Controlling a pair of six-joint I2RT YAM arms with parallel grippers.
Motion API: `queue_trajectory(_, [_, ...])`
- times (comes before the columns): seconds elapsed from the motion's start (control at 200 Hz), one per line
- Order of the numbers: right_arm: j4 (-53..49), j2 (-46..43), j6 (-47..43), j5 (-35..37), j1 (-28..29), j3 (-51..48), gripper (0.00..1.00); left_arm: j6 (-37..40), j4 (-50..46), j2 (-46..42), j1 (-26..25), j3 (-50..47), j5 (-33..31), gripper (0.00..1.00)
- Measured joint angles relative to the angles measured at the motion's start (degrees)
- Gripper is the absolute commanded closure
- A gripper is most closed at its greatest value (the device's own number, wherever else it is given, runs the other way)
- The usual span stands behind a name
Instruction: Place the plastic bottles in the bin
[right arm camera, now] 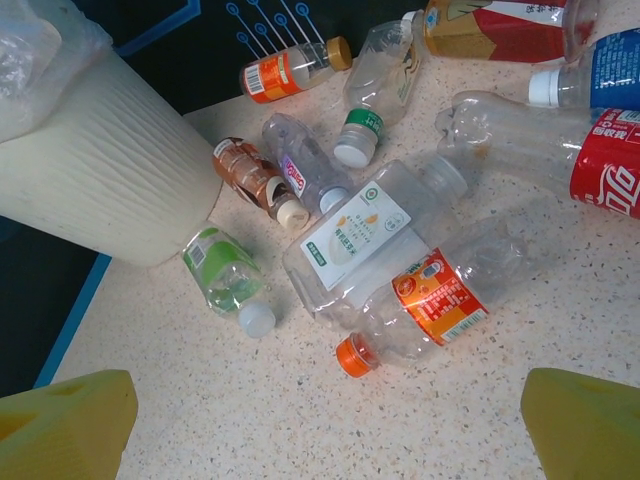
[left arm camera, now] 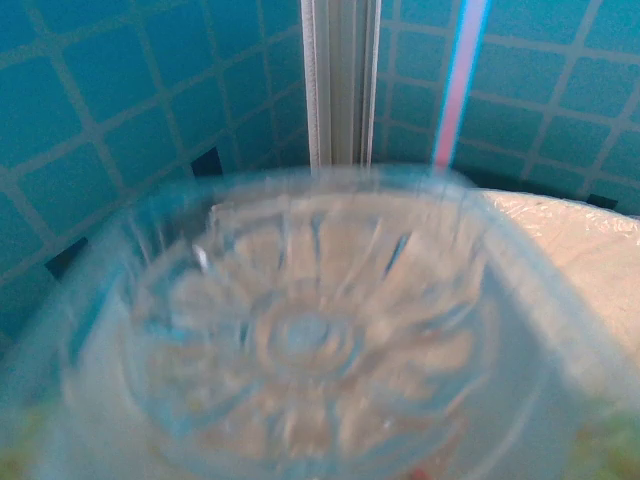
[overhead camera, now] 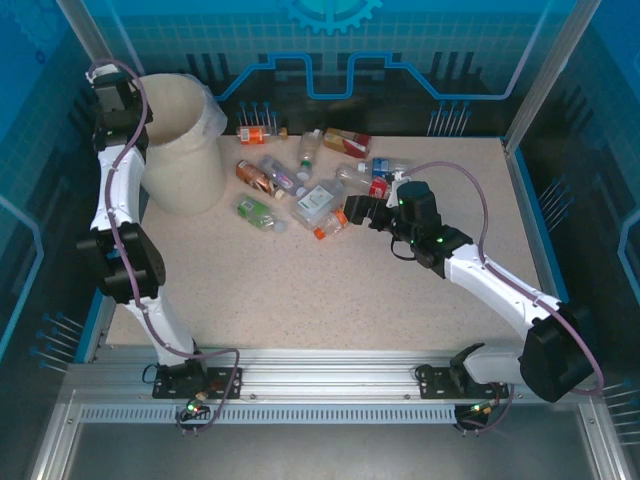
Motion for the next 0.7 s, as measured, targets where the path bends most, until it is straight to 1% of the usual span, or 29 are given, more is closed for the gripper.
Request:
queue_trajectory(0.255, [-1.42, -1.53, -0.42, 0.68, 0.00, 0.00, 0.00, -4.15, -3.76, 0.09, 0.00, 3.21, 0.26, 0.14])
queue_trajectory(0.365, [-1.60, -1.53, -0.39, 0.70, 0.00, 0.00, 0.00, -5.68, -5.73, 0.07, 0.00, 4.15, 0.79, 0.10])
queue_trajectory(0.455, [-1.99, -1.53, -0.37, 0.96, 0.00, 0.00, 0.00, -7.17, -7.21, -0.28, -0.02, 4.61, 2.71, 0.07])
queue_trajectory(0.51, [-2.34, -1.51, -0.28, 1.11, 0.00, 0.00, 0.00, -8.52, -8.46, -1.05, -0.13, 4.61, 4.50, 0.01])
queue_trajectory(0.605, [-2.64, -1.14, 0.28, 1.33, 0.00, 0.00, 0.00, -10.71, -9.49, -3.34, -0.63, 4.20, 7.43, 0.01])
queue_trajectory(0.7, [-3.10, -0.20, 0.85, 1.97, 0.00, 0.02, 0.00, -12.94, -9.46, -7.80, -2.10, 2.38, 10.99, 0.01])
